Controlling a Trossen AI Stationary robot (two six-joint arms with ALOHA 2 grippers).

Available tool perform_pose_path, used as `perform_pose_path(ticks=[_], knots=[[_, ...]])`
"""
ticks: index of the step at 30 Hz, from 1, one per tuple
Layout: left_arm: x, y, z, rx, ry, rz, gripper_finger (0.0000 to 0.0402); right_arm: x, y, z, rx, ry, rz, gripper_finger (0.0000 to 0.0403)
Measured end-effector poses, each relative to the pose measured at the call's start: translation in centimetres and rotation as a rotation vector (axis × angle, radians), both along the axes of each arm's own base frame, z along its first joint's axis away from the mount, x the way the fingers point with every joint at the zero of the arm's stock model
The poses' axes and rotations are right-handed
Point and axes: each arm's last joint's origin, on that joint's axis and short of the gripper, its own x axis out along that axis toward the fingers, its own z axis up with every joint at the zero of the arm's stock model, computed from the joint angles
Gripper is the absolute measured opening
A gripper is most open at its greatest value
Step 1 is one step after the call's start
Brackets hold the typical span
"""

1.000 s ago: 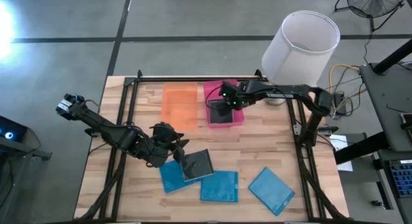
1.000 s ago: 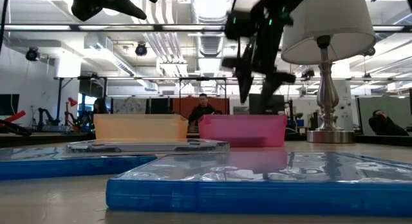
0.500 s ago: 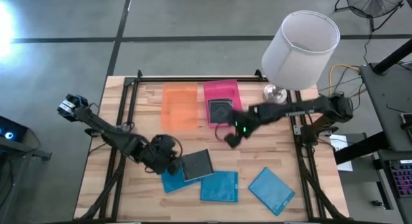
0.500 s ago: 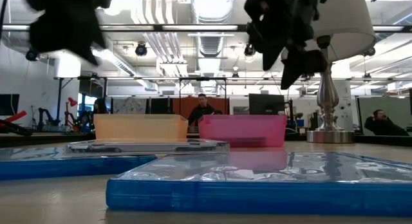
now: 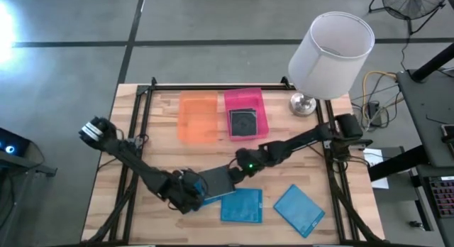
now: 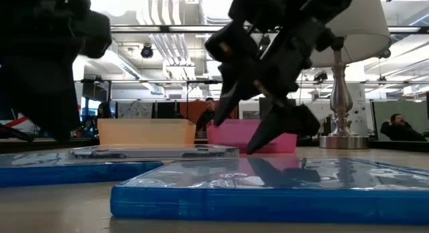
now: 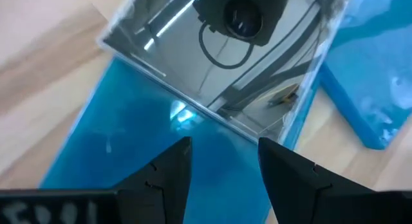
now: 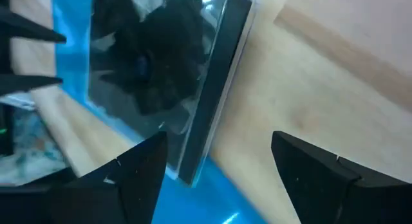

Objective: Pick & place jewel cases by type
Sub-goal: Put the black CD case into the pink bin

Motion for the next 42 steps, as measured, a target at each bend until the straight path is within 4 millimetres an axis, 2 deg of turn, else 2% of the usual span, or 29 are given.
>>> perform_pose_path(ticks=[5, 11, 16, 20, 23, 30, 34, 39, 42], knots=[[0.7, -0.1, -1.4, 0.009, 0.011, 0.019, 0.0161, 1.4, 0.1, -1.7, -0.021, 0.007, 0.027, 0.0276], [1.9, 0.1, -2.4, 0.015, -0.02, 0.011, 0.0161, 3.1, 0.3, -3.7, 0.074, -0.049, 0.067, 0.0268], [2.5, 0.4, -2.4, 0.011, -0.04, 0.013, 0.0161, 3.8, 0.5, -3.7, 0.101, -0.08, 0.097, 0.0259], [2.3, 0.7, -2.0, 0.032, -0.041, 0.0, 0.0161, 3.5, 0.5, -2.4, 0.067, -0.109, 0.096, 0.0238], [1.6, 1.1, -1.5, 0.067, 0.0, 0.002, 0.0161, 2.6, 0.2, -1.0, 0.015, -0.077, 0.064, 0.0207], [0.0, 2.2, 1.6, 0.16, -0.076, 0.074, 0.0161, 0.9, -0.5, 1.3, -0.066, -0.094, -0.037, 0.0087], [-0.9, 3.0, 3.8, 0.174, -0.151, 0.13, 0.0161, -0.7, -0.7, 3.6, -0.106, -0.136, -0.154, 0.0025], [-2.1, 4.1, 6.7, 0.166, -0.287, 0.218, 0.0161, -4.2, -0.6, 8.6, -0.085, -0.303, -0.41, 0.0014], [-2.8, 4.7, 8.2, 0.177, -0.364, 0.252, 0.0161, -7.1, -0.7, 10.3, -0.093, -0.388, -0.585, 0.0013]])
